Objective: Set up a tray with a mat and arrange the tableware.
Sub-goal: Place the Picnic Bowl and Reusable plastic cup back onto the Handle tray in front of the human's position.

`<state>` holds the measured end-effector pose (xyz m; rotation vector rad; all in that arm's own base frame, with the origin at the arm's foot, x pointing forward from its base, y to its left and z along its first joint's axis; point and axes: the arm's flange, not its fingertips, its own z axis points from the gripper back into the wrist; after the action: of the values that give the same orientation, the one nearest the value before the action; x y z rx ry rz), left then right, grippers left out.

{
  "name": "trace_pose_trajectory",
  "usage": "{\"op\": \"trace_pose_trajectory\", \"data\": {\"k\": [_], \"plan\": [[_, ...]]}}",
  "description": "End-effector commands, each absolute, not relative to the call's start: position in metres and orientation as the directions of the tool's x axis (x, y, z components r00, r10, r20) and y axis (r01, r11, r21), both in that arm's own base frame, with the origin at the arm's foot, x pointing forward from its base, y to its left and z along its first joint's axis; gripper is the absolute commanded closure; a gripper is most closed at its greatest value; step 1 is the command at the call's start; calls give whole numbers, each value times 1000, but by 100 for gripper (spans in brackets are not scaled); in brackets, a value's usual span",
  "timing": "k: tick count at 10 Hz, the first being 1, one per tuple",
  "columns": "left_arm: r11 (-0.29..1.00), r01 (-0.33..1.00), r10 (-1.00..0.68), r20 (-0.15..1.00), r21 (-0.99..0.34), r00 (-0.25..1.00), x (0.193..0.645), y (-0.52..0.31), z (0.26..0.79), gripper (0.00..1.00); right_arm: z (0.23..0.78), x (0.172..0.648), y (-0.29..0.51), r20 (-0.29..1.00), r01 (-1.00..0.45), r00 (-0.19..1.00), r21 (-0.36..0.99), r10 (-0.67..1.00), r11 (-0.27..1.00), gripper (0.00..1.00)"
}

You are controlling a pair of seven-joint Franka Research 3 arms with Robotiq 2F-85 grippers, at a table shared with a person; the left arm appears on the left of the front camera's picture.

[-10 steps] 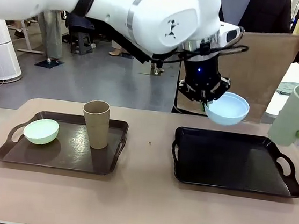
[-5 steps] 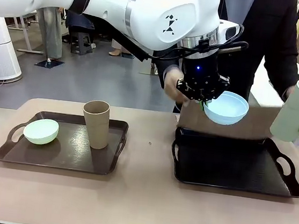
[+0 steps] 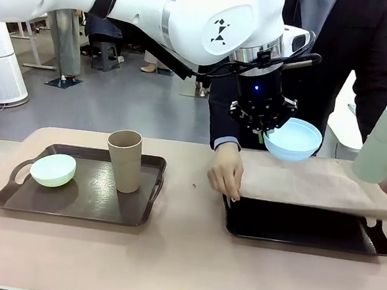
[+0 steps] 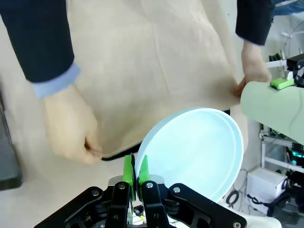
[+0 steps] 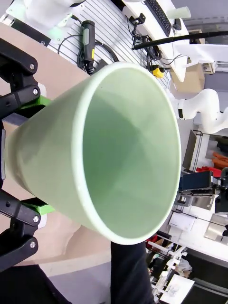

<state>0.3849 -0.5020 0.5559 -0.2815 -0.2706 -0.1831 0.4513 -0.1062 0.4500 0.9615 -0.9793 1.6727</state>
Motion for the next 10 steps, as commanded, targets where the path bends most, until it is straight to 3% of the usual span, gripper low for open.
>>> {"op": "trace_pose_trajectory", "data": {"k": [1,10], "plan": [[944,216,-138,296,-248,945,385,-502,557,100,452,451,-105,911,-951,-260,-184,319,-249,37],[944,216,-138,296,-248,945,385,-502,557,100,452,451,-105,911,-951,-260,-184,319,-249,37]]}}
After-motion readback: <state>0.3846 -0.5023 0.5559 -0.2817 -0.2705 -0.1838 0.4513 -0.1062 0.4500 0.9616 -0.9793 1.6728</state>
